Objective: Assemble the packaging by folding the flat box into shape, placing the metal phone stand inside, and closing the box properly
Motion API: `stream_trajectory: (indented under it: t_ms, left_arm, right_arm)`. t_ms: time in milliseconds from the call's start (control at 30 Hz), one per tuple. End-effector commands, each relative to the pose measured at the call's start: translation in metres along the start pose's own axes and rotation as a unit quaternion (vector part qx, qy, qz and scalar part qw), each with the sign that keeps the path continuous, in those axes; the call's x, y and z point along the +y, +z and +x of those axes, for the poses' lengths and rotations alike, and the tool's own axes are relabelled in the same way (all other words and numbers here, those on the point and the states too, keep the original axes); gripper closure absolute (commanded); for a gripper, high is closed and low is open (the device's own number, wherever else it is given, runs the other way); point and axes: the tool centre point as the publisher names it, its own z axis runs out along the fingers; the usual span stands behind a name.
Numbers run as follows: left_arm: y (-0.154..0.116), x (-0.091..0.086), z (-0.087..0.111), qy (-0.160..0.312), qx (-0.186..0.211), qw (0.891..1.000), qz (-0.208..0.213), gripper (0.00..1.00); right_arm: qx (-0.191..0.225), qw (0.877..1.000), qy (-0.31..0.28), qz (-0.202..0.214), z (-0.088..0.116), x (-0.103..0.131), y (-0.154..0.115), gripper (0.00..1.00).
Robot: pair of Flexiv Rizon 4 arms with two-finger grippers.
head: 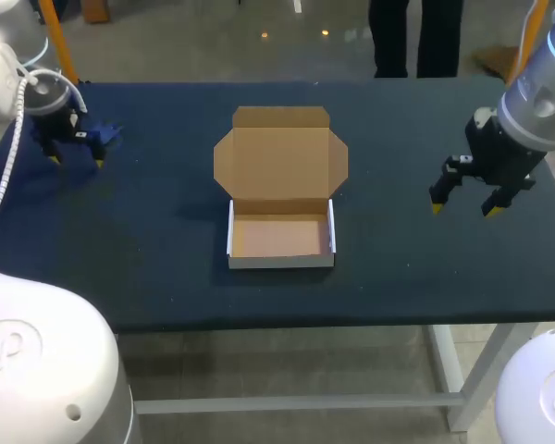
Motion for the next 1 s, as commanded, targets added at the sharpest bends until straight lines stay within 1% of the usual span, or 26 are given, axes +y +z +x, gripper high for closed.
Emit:
stream_trajectory:
  t_ms: [33, 333, 1000]
  left_arm:
    - [0.003, -0.007, -0.003, 0.002, 0.004, 1.0, -0.007, 0.0]
    - [0.006, -0.015, -0.006, 0.014, 0.009, 1.0, -0.009, 0.0]
    - [0.01, -0.032, -0.006, 0.041, 0.013, 0.999, -0.009, 0.0]
  right_arm:
    - [0.0, 1.0, 0.0, 0.002, 0.0, 0.0, -0.002, 0.0]
    - [0.0, 1.0, 0.0, 0.002, 0.0, 0.0, -0.002, 0.0]
    - [0.0, 1.0, 0.0, 0.002, 0.0, 0.0, -0.002, 0.0]
